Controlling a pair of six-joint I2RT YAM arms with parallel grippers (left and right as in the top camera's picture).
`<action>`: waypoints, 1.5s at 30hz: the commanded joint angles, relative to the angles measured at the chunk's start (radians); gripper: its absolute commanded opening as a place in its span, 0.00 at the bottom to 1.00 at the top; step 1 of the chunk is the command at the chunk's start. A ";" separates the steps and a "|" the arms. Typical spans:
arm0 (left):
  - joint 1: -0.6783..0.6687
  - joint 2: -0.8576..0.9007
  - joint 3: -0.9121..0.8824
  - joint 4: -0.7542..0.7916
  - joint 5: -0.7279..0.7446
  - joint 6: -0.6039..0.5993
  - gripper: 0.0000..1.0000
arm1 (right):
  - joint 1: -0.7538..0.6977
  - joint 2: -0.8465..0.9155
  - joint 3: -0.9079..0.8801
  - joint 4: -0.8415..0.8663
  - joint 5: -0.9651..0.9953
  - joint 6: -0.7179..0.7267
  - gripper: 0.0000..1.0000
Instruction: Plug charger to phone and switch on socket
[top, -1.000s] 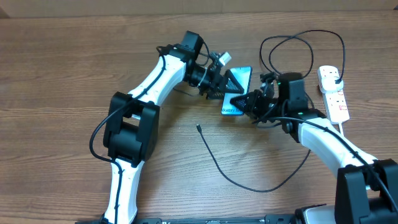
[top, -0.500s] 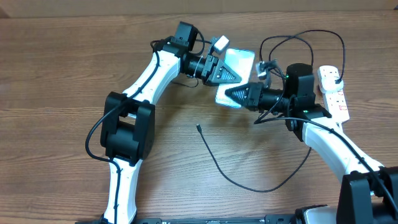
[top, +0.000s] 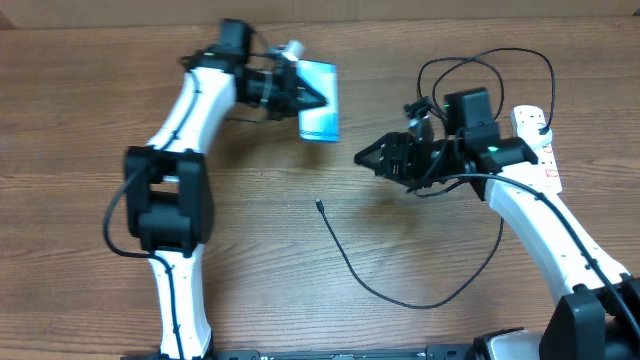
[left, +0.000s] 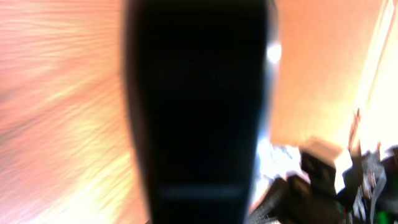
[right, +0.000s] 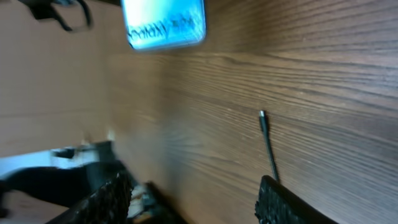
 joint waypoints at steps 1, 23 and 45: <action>0.075 -0.014 0.024 -0.056 -0.032 -0.039 0.04 | 0.126 -0.002 0.030 -0.106 0.315 -0.091 0.67; 0.135 -0.014 0.024 -0.314 0.080 0.234 0.04 | 0.490 0.292 0.029 0.152 0.722 -0.174 0.48; 0.135 -0.014 0.024 -0.264 0.085 0.218 0.04 | 0.489 0.333 -0.083 0.204 0.844 -0.214 0.27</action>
